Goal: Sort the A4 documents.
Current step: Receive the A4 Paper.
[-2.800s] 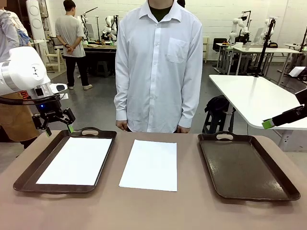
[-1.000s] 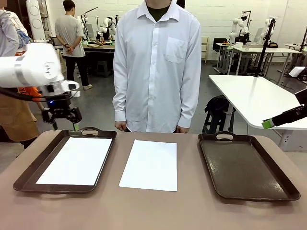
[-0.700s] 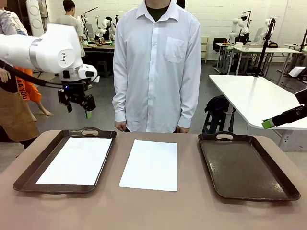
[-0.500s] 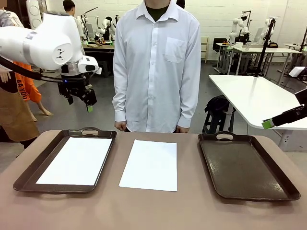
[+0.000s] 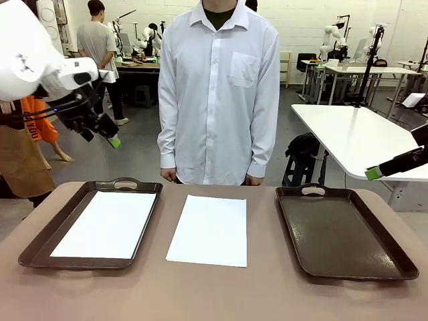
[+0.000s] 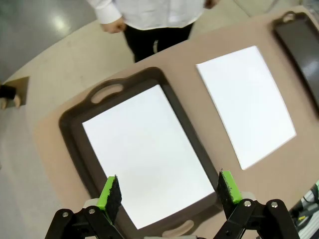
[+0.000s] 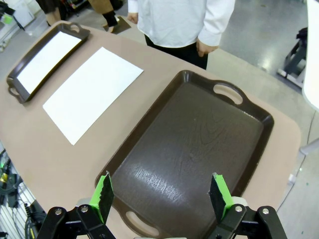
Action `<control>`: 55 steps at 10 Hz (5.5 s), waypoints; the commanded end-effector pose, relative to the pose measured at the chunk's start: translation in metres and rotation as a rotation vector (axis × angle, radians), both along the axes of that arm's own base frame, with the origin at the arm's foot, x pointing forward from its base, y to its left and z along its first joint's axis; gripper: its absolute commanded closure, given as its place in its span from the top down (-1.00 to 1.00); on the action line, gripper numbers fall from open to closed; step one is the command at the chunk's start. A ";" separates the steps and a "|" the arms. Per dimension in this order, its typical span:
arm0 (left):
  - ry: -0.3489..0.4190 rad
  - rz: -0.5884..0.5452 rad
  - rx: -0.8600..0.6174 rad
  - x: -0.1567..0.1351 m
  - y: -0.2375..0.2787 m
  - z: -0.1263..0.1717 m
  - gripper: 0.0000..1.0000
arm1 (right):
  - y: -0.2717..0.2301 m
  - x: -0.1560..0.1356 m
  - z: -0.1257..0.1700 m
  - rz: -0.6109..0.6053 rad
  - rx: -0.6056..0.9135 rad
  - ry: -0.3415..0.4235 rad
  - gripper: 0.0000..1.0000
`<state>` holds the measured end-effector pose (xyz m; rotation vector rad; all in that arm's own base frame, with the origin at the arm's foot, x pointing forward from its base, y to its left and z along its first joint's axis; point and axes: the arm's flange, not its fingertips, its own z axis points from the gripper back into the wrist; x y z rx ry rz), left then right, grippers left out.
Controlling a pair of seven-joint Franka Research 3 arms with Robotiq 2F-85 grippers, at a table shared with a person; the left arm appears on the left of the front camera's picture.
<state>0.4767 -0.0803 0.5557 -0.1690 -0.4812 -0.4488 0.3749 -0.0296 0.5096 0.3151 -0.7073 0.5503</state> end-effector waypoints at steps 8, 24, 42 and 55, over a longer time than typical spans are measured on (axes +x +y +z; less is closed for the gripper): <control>0.037 -0.329 -0.082 -0.024 0.013 0.014 1.00 | -0.001 0.002 -0.003 0.011 0.015 -0.002 1.00; -0.063 -0.259 -0.065 -0.043 -0.010 -0.012 1.00 | -0.001 0.002 -0.003 0.011 0.015 -0.002 1.00; -0.063 -0.259 -0.065 -0.043 -0.010 -0.012 1.00 | -0.001 0.002 -0.003 0.011 0.015 -0.002 1.00; -0.063 -0.259 -0.065 -0.043 -0.010 -0.012 1.00 | -0.001 0.002 -0.003 0.011 0.015 -0.002 1.00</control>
